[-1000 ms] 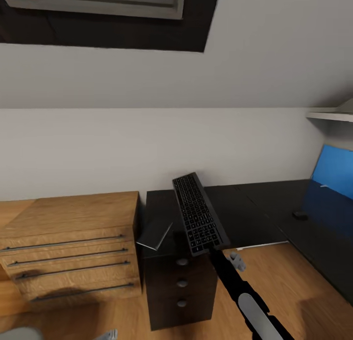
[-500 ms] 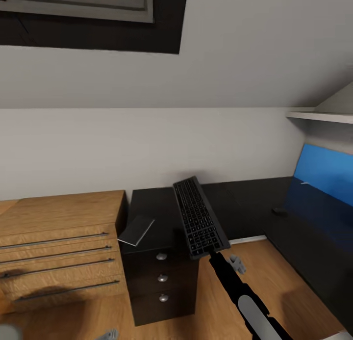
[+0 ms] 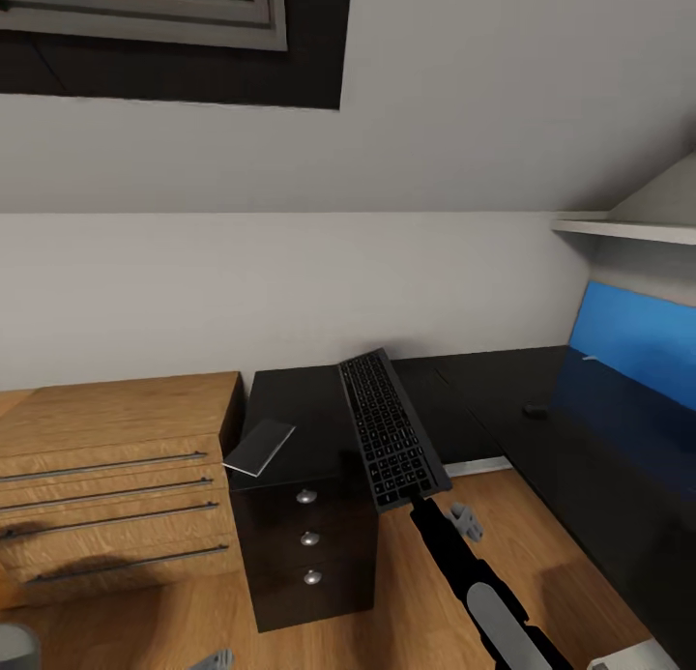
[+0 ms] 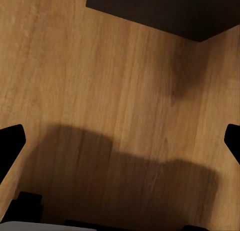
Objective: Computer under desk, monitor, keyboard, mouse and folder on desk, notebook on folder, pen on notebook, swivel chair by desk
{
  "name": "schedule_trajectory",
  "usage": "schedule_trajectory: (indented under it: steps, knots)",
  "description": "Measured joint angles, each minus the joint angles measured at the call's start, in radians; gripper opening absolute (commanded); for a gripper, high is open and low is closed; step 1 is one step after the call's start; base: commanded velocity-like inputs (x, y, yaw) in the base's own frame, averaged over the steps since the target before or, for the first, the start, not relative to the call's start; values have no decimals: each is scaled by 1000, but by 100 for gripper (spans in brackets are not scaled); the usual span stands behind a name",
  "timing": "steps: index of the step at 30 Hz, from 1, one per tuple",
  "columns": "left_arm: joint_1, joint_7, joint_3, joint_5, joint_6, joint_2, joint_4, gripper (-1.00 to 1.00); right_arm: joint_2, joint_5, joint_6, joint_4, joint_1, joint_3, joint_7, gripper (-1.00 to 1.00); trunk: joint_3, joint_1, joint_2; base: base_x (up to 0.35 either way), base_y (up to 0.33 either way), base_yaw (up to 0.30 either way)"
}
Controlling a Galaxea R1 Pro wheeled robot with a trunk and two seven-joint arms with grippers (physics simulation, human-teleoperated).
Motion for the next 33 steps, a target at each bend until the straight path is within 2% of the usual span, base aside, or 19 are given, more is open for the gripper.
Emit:
schedule_trajectory:
  steps: [10, 26, 33]
  knots:
    - [0, 0, 0, 0, 0, 1, 0, 100, 1, 0, 0, 1, 0, 1, -1, -100, 0, 0, 0, 0, -1, 0]
    - [0, 0, -1, 0, 0, -2, 0, 100, -5, 7, 2, -5, 0, 8, 1, -100, 0, 0, 0, 0, -243, 0]
    - [0, 0, -1, 0, 0, -2, 0, 100, -8, 0, 109, -7, 0, 0, 2, -100, 0, 0, 0, -37, -20, 0]
